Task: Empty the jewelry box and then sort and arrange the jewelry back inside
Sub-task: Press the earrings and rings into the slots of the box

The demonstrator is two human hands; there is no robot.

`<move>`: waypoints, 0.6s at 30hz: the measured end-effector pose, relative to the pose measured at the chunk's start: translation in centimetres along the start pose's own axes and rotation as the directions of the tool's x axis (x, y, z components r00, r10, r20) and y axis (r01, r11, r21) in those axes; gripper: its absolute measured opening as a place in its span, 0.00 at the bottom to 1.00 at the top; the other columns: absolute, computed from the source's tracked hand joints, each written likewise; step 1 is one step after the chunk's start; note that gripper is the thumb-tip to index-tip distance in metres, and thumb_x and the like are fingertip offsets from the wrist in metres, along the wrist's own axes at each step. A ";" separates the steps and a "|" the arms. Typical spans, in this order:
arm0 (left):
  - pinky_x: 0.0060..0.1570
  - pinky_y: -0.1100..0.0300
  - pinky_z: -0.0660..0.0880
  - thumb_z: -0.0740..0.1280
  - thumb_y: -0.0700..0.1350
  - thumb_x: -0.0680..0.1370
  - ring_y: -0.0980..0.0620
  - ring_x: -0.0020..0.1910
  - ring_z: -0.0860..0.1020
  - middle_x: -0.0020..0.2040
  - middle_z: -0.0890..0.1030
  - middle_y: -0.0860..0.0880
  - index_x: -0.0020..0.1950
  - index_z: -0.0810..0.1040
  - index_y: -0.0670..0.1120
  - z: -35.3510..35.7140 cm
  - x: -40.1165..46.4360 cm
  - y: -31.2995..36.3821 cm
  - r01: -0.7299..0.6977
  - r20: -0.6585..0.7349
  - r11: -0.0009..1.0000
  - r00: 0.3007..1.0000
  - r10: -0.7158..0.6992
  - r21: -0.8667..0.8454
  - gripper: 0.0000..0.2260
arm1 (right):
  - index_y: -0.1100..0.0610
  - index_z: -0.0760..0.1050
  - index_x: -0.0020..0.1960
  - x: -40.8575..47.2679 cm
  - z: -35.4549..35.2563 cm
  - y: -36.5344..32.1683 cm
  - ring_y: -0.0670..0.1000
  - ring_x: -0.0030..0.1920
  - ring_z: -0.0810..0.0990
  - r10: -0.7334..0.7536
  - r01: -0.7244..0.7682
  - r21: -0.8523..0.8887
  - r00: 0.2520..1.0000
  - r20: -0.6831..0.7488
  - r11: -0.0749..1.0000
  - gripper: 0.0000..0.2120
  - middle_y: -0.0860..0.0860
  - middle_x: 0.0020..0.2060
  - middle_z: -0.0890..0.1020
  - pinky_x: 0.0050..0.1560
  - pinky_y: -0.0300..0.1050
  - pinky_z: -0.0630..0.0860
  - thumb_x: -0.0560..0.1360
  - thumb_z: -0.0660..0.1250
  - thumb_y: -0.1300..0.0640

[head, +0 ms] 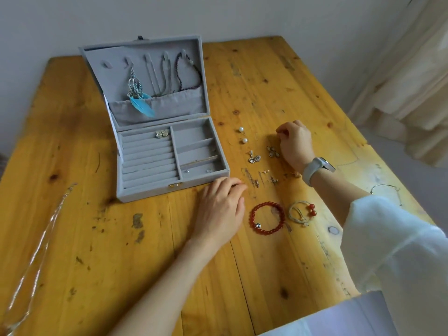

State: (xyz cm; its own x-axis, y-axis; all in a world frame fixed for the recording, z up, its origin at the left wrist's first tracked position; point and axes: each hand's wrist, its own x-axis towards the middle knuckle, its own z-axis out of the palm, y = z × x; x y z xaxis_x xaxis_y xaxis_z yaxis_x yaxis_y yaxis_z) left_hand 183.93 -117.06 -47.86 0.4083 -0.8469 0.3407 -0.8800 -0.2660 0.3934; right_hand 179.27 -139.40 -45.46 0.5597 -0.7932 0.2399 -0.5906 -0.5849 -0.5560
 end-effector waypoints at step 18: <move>0.43 0.73 0.73 0.68 0.40 0.74 0.65 0.42 0.79 0.42 0.82 0.58 0.44 0.80 0.54 -7.5 -6.5 -0.3 0.441 0.132 0.508 0.836 -0.533 -0.740 0.08 | 0.56 0.72 0.52 -17.0 -0.8 -9.8 0.45 0.42 0.76 -0.414 0.198 0.548 0.858 0.303 0.812 0.09 0.42 0.40 0.75 0.44 0.35 0.75 0.73 0.68 0.63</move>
State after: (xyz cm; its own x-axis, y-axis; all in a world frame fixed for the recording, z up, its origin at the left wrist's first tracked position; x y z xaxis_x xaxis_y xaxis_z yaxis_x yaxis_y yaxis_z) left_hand 183.41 -108.02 -43.77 0.7781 -0.6269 -0.0382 -0.0876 -0.1685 0.9818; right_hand 175.07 -120.36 -43.44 0.9010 -0.3874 0.1951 -0.0500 -0.5396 -0.8404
